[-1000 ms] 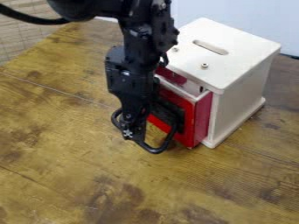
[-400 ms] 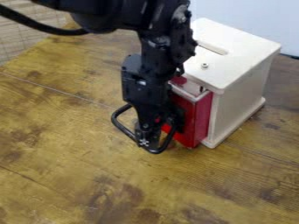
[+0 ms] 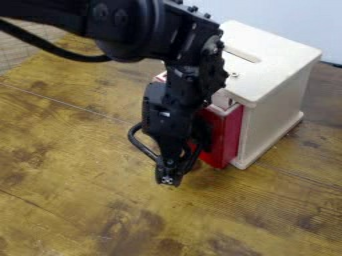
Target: Open the drawer
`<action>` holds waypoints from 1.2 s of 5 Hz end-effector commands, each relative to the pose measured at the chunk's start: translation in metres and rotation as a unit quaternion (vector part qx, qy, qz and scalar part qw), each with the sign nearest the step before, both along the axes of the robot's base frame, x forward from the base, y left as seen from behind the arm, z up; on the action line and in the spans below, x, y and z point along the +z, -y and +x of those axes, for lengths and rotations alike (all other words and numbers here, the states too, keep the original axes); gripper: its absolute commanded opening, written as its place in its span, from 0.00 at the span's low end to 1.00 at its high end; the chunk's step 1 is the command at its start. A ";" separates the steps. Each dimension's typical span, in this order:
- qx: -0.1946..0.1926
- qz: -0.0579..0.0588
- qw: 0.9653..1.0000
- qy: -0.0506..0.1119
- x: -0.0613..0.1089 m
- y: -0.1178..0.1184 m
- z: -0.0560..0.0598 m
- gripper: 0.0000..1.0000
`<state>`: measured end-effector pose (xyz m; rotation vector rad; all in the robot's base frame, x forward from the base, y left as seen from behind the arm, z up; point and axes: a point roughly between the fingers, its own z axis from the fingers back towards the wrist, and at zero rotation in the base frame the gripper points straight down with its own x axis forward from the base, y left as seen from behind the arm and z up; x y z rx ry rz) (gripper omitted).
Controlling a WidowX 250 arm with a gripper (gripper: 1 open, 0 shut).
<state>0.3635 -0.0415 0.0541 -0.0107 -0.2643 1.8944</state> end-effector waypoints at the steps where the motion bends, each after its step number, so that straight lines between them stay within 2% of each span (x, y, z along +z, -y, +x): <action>1: -0.009 -0.001 1.000 0.021 0.013 0.010 -0.004 0.00; 2: -0.001 -0.002 1.000 0.020 0.012 0.011 -0.011 0.00; 3: 0.051 -0.001 0.998 0.026 0.019 0.000 -0.009 0.00; 4: 0.084 0.003 0.996 0.028 0.024 -0.006 -0.008 0.00; 6: 0.119 0.004 0.992 0.032 0.041 -0.017 -0.015 0.00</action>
